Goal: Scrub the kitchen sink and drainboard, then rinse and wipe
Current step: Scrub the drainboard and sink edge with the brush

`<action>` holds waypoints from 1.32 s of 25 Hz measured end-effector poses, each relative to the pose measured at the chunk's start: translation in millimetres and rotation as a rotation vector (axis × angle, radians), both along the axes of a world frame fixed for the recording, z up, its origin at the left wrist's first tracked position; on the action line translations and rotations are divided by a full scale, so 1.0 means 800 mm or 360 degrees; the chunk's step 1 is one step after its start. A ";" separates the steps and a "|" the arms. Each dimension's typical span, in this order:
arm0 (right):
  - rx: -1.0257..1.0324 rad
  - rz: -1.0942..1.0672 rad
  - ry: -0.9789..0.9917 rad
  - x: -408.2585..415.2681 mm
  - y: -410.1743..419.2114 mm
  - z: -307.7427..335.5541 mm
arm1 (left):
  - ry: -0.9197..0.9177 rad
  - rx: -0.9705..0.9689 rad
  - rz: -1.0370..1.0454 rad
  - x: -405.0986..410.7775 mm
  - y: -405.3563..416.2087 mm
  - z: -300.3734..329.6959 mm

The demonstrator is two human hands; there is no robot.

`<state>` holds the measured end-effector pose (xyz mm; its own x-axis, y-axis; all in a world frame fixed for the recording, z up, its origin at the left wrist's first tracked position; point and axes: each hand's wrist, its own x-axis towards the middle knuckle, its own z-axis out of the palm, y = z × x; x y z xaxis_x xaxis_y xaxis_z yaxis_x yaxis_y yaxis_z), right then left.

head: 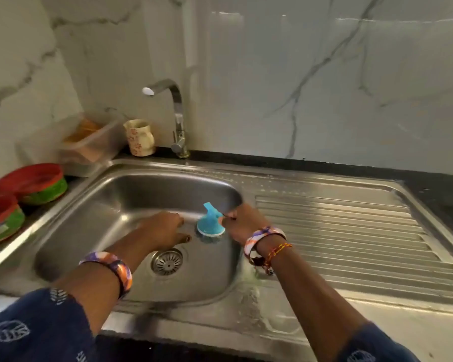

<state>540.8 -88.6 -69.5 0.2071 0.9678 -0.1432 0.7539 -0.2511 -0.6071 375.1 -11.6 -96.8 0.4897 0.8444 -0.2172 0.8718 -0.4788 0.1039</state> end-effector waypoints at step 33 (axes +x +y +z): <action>0.0172 0.0567 0.0452 -0.411 0.303 0.014 | 0.0430 0.0140 0.0353 -0.350 0.142 0.085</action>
<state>212.1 153.5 -57.9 -0.1735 0.9840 -0.0406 0.5817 0.0691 -0.8105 94.8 102.2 -28.9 0.2276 0.9449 -0.2355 0.9458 -0.2720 -0.1776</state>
